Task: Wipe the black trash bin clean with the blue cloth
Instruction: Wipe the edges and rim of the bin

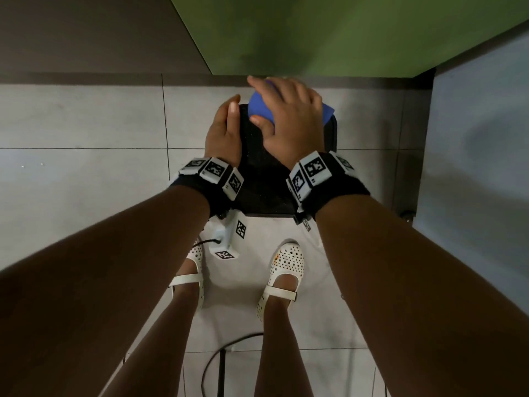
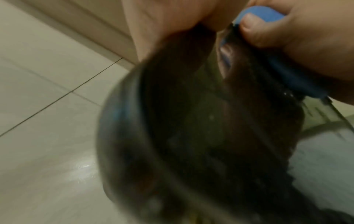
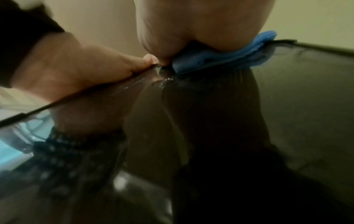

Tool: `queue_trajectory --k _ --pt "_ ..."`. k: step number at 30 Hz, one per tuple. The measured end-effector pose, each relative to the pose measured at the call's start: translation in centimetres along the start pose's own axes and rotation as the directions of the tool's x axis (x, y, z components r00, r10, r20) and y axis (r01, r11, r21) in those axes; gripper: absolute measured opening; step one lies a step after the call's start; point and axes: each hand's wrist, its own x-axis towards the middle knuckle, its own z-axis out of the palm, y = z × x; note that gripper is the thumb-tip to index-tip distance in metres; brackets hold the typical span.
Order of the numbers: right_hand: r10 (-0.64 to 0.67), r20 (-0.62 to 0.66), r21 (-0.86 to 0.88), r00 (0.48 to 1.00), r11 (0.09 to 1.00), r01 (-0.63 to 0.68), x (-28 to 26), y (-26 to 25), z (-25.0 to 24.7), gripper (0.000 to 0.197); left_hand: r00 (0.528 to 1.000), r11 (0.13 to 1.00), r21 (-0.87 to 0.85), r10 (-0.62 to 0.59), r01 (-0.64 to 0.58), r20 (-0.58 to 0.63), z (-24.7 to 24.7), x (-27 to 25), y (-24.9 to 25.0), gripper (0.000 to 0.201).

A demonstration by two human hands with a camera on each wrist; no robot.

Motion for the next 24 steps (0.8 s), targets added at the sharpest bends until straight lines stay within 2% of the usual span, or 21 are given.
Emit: queue_trajectory --k 4,8,13,16,19,22,24 --pt "0.092 -0.078 0.016 0.993 0.996 -0.091 -0.6 0.2 0.3 0.048 1.0 0.998 -0.054 -0.013 0.013 0.006 0.0 -0.1 -0.1 0.04" --pt "0.289 -0.088 0.015 0.953 0.957 -0.289 -1.8 1.3 -0.3 0.051 0.999 0.997 -0.063 -0.046 0.048 0.021 0.1 0.2 -0.1 0.038" --pt "0.533 -0.101 0.095 0.84 0.846 -0.525 -5.1 2.2 -0.4 0.058 0.999 0.998 -0.05 -0.048 0.049 0.019 -0.1 0.3 -0.2 0.038" --pt "0.615 -0.093 0.163 0.783 0.785 -0.598 -8.1 0.9 0.3 0.057 0.998 0.996 -0.075 -0.054 0.056 0.032 0.0 0.4 -0.2 0.038" --pt "0.675 -0.111 0.124 0.729 0.737 -0.664 -10.5 -1.6 1.4 0.054 0.996 0.99 -0.12 -0.064 0.072 0.065 -0.1 0.4 -0.3 0.038" --pt "0.655 -0.145 0.078 0.742 0.755 -0.651 -11.1 -3.8 2.5 0.054 0.99 0.985 -0.152 -0.062 0.081 0.129 -0.3 0.4 -0.2 0.038" --pt "0.575 -0.12 0.082 0.809 0.818 -0.569 -10.8 -5.0 2.8 0.052 0.986 0.989 -0.129 -0.052 0.073 0.156 -0.5 0.5 -0.1 0.039"
